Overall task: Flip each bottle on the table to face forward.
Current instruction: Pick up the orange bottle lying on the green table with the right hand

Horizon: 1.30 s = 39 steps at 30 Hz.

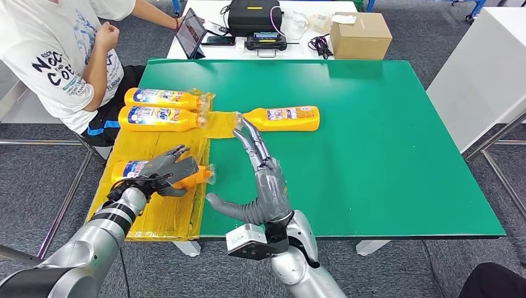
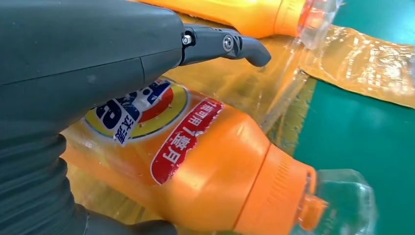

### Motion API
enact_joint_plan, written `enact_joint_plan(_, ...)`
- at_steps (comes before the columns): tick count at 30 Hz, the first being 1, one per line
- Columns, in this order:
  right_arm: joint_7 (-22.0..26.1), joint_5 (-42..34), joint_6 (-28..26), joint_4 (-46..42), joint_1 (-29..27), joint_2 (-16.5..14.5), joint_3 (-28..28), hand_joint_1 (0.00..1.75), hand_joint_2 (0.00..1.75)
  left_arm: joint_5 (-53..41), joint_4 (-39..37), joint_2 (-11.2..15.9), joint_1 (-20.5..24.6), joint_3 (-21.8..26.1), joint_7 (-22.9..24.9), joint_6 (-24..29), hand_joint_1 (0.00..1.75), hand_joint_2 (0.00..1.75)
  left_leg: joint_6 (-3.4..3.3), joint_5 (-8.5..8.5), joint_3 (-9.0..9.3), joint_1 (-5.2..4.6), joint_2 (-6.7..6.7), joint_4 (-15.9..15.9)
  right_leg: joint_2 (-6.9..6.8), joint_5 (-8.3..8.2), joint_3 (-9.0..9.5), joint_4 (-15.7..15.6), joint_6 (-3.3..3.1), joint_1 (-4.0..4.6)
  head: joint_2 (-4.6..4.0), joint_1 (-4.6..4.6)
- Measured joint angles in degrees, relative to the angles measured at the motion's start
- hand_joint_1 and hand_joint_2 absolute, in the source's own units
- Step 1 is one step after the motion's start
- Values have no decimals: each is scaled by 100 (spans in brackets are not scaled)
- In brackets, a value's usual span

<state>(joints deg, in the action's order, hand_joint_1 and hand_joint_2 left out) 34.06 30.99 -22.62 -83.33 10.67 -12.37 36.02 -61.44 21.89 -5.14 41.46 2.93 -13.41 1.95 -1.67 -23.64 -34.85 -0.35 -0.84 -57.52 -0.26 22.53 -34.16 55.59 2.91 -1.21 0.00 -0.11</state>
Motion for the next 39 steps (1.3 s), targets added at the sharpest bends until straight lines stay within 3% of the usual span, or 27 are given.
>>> enact_joint_plan(1, 1, -1, 2, 23, 10, -2, 0, 0, 175, 68, -2, -3, 0, 26, -61, -73, 0, 175, 0, 1, 4, 0, -3, 0, -1, 1, 5, 0, 0, 0, 0, 0)
enact_joint_plan(5, 5, 3, 79, 155, 91, -4, 3, 0, 175, 660, -21, -25, -2, 250, -604, -756, 0, 0, 0, 2, 15, 0, -5, 0, -2, -1, 20, 0, 1, 0, 0, 1)
enact_joint_plan(10, 113, 78, 201, 704, 314, -51, 93, 0, 175, 1911, -45, -107, -28, 686, -1257, -2533, 0, 0, 1, 3, 20, 0, 0, -1, -1, -3, 20, 0, 1, 0, 0, 2)
enact_joint_plan(16, 139, 74, 187, 1004, 406, -107, 169, 0, 175, 2538, -38, -190, -148, 937, -1572, -2913, 0, 0, 2, 3, 10, 2, 3, -1, 0, -3, 6, 1, 1, 2, 0, 1)
enact_joint_plan(19, 99, 73, 149, 1050, 384, -104, 172, 0, 175, 3363, 78, -289, -310, 1141, -1965, -2861, 0, 0, 3, 4, -7, 2, 4, -2, 1, -3, -13, 1, 1, 2, 0, 1)
enact_joint_plan(22, 48, 84, 119, 1057, 307, -97, 170, 0, 175, 4294, 349, -413, -472, 1290, -2028, -2603, 0, 0, 3, 4, -21, 2, 4, -2, 1, -4, -23, 1, 1, 1, 0, 2)
enact_joint_plan(28, -14, 145, 113, 1057, 175, -85, 163, 0, 175, 5027, 1029, -555, -751, 1230, -2312, -1264, 0, 0, 3, 4, -39, 1, 6, -3, 1, -4, -44, 1, 2, 1, 0, 1)
enact_joint_plan(32, -32, 146, 111, 1057, 138, -83, 159, 0, 175, 5133, 1320, -620, -852, 1167, -2377, -1122, 0, 175, 4, 4, -42, 2, 8, -3, 2, -4, -47, 1, 2, 2, 0, 1)
enact_joint_plan(39, -69, 115, 101, 1054, 74, -81, 125, 0, 175, 6039, 2167, -735, -1144, 1002, -2451, -673, 0, 175, 4, 4, -46, 2, 8, -3, 2, -4, -52, 1, 2, 1, 0, 1)
